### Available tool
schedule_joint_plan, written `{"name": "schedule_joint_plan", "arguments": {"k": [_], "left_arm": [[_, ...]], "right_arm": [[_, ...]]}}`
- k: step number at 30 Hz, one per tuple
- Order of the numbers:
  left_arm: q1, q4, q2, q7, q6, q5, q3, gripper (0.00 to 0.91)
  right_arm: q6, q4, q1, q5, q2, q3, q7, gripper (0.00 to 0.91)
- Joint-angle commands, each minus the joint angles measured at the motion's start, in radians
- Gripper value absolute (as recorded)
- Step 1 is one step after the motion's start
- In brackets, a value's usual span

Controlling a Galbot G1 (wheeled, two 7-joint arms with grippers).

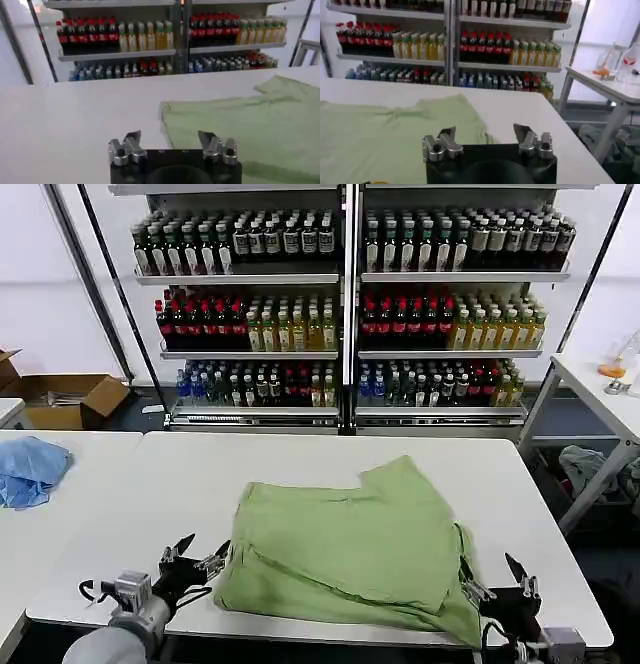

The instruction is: Fold and organize the clothes.

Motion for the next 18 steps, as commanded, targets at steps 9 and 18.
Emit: {"name": "schedule_joint_plan", "arguments": {"k": [9,18], "left_arm": [[-0.483,0.349,-0.036,-0.030,0.069,-0.024,0.262,0.907],[-0.612,0.485,-0.070,-0.032,0.087,-0.053,0.349,0.907]], "right_arm": [[-0.101,-0.420,0.591,0.157,-0.034,-0.248,0.070,0.907],[-0.124,-0.701,0.857,0.196,0.006,-0.364,0.082,0.907]]}}
